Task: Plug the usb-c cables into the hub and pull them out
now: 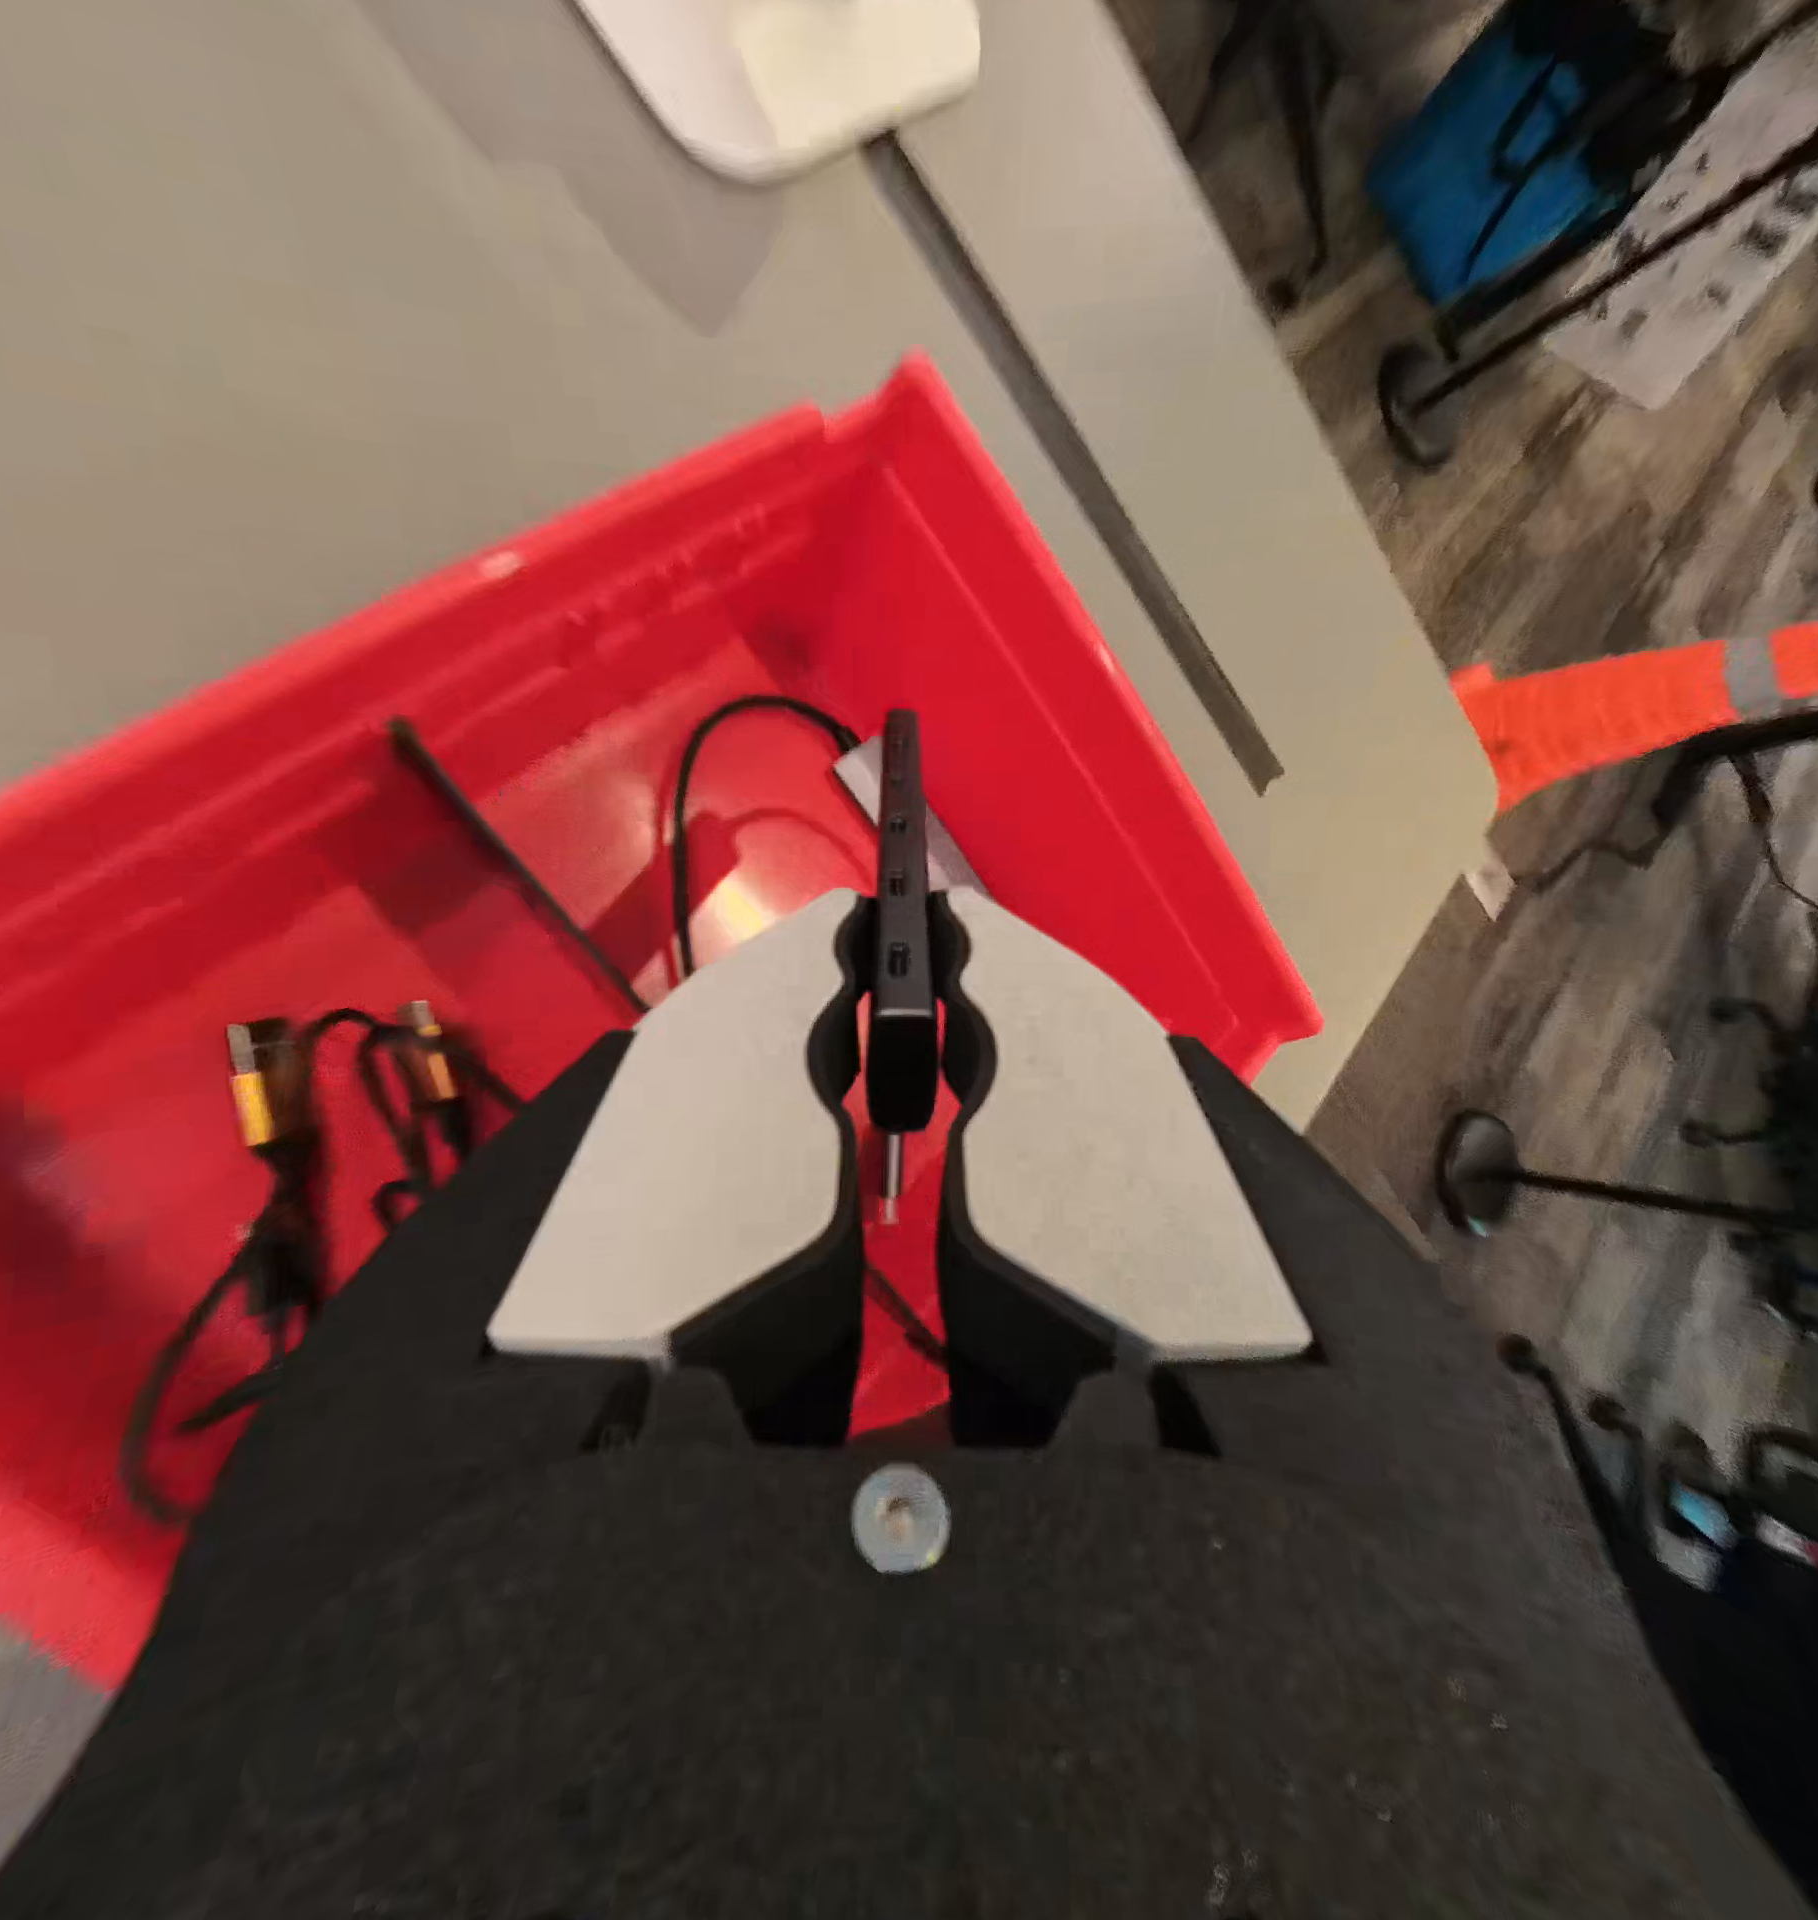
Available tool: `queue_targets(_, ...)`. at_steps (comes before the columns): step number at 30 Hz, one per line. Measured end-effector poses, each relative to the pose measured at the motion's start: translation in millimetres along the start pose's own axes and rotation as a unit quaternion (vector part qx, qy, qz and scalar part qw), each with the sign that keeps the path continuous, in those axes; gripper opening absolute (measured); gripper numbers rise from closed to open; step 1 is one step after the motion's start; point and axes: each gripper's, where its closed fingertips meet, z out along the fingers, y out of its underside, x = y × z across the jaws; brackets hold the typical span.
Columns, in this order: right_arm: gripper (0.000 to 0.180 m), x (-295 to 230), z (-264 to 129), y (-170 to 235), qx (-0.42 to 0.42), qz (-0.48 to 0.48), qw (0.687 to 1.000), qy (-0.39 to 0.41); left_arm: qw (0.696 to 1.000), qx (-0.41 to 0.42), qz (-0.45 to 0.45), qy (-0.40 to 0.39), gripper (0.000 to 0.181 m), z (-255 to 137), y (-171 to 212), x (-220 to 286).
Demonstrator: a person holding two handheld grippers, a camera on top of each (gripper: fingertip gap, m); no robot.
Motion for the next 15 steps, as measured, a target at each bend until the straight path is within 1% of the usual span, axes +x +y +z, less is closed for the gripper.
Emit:
queue_targets(2,0.010,-7.0,24.6,3.6,-0.034,0.015,0.999,-0.015,1.000,0.011,-0.011,0.025,0.032,-7.2,1.1,12.9)
queue_targets(3,0.013,-11.1,33.0,1.0,-0.035,0.046,0.998,-0.034,0.999,0.018,-0.014,0.037,0.032,-9.9,1.1,18.8)
queue_targets(4,0.023,-14.9,39.8,-1.3,-0.036,0.091,0.993,-0.061,0.998,0.024,-0.015,0.051,0.032,-12.5,1.5,25.2)
queue_targets(5,0.033,-18.5,44.7,-3.1,-0.037,0.146,0.984,-0.095,0.998,0.028,-0.014,0.061,0.032,-13.4,1.7,30.2)
queue_targets(6,0.037,-23.4,47.9,-5.2,-0.039,0.200,0.969,-0.136,0.997,0.031,-0.012,0.069,0.033,-14.4,2.4,34.2)
queue_targets(7,0.047,-31.2,48.4,-8.9,-0.037,0.245,0.951,-0.186,0.997,0.030,-0.008,0.077,0.033,-14.6,3.7,37.9)
queue_targets(8,0.049,-39.3,46.7,-10.8,-0.039,0.272,0.934,-0.230,0.996,0.027,-0.002,0.084,0.034,-14.3,5.1,41.2)
queue_targets(9,0.046,-42.6,45.3,-7.4,-0.047,0.280,0.927,-0.246,0.996,0.025,0.004,0.086,0.034,-14.0,6.1,42.7)
queue_targets(10,0.044,-42.8,43.3,-0.5,-0.057,0.270,0.930,-0.241,0.996,0.023,0.009,0.088,0.034,-13.9,7.1,44.3)
queue_targets(13,0.045,-34.9,26.4,21.2,-0.076,0.246,0.944,-0.205,0.994,0.014,0.015,0.108,0.036,-13.9,11.5,52.3)
queue_targets(15,0.044,-19.8,10.4,34.1,-0.074,0.247,0.954,-0.155,0.990,0.022,0.013,0.141,0.039,-17.2,9.1,62.4)
